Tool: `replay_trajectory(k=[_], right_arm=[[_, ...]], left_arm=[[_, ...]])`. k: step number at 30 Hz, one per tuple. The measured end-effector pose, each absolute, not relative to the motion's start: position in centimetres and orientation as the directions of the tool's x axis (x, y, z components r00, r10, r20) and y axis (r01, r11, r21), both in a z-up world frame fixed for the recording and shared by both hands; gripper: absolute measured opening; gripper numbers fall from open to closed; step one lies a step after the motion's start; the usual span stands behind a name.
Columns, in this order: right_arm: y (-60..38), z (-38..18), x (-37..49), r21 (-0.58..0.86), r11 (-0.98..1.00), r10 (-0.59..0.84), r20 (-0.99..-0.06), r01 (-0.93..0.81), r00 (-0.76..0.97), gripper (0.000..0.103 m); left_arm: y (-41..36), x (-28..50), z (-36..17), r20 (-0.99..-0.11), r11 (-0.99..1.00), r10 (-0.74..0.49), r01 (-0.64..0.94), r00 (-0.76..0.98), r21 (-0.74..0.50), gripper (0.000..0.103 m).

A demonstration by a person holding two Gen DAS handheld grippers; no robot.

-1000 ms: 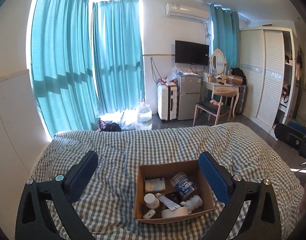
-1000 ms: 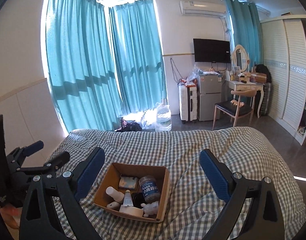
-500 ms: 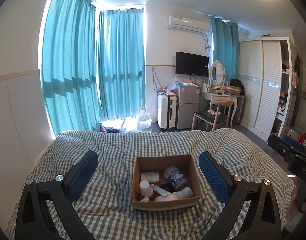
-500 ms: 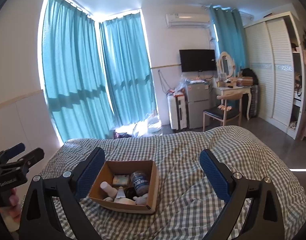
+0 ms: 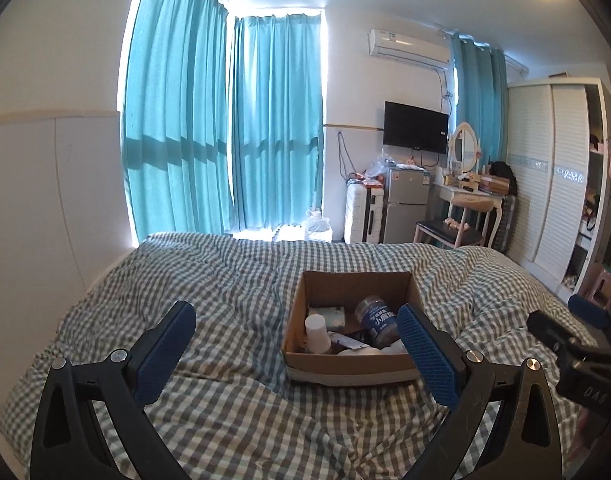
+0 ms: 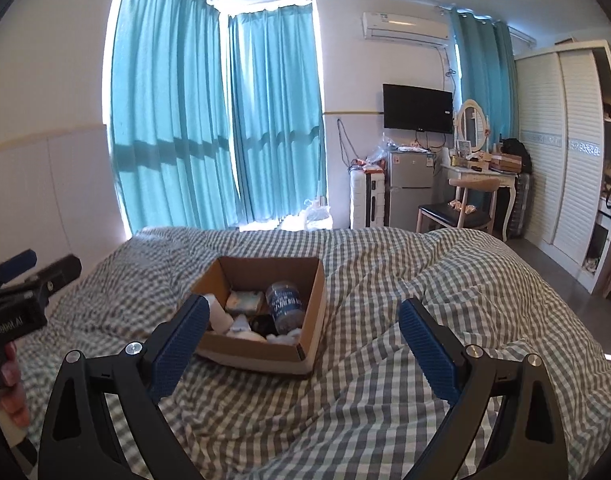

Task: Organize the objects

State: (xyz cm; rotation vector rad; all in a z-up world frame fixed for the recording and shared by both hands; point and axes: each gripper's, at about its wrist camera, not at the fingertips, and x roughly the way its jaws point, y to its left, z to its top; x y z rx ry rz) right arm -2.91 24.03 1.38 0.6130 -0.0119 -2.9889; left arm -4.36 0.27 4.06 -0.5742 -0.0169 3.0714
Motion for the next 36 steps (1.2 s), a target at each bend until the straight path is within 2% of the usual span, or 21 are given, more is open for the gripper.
replay_trajectory(k=[7,15,36], right_arm=[[23.9,-1.0,-3.3,0.025,-0.998,-0.067,-0.437,0.063,-0.897,0.096],[24.3,-0.1,-2.2,0.04,-0.998,-0.056,-0.373,0.044,-0.926,0.096],[22.2,-0.3,-2.3,0.025,-0.996,-0.093,-0.416,0.091,-0.904,0.096]], left_arm=[[0.5,-3.8,2.1,-0.367,-0.999,-0.022,0.01,-0.93,0.036,0.103],[0.2,-3.6,0.4,-0.385,-0.999,-0.029,0.013,-0.922,0.046,0.103],[-0.2,-3.6,0.2,-0.41,-1.0,-0.005,-0.005,-0.912,0.024,0.103]])
